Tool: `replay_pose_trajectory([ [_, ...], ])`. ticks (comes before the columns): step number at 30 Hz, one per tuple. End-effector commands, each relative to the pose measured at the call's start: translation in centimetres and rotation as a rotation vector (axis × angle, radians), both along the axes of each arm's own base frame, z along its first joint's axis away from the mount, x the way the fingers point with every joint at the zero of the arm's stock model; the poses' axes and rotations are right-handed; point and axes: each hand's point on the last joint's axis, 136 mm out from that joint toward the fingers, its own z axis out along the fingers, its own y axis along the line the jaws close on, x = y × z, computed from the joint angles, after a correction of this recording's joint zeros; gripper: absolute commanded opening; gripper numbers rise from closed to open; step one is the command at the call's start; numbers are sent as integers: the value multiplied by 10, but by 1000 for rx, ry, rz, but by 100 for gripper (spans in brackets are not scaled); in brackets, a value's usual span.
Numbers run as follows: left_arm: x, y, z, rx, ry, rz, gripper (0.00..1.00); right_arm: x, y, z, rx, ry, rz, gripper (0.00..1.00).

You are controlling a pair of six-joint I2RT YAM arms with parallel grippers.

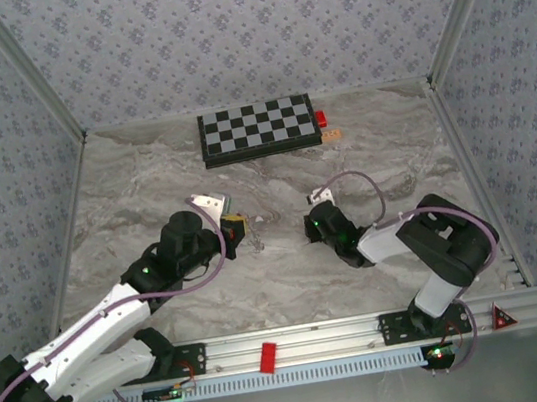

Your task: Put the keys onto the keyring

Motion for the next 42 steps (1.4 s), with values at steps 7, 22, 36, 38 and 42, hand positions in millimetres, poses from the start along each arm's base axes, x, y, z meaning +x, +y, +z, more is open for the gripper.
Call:
replay_pose_trajectory([
  [7,4,-7,19,-45,-34,-3,0,-7,-8,42,10,100,-5,42],
  [22,0,-7,13,-52,-47,-26,0,-14,-12,45,-132,734,209,35],
  [36,-8,0,7,-78,-68,-29,0,0,-7,8,-269,988,239,28],
  [38,-9,1,8,-84,-73,-28,0,0,-7,5,-278,1010,243,28],
  [42,-10,1,5,-88,-72,-32,0,0,-5,-1,-306,1038,254,26],
])
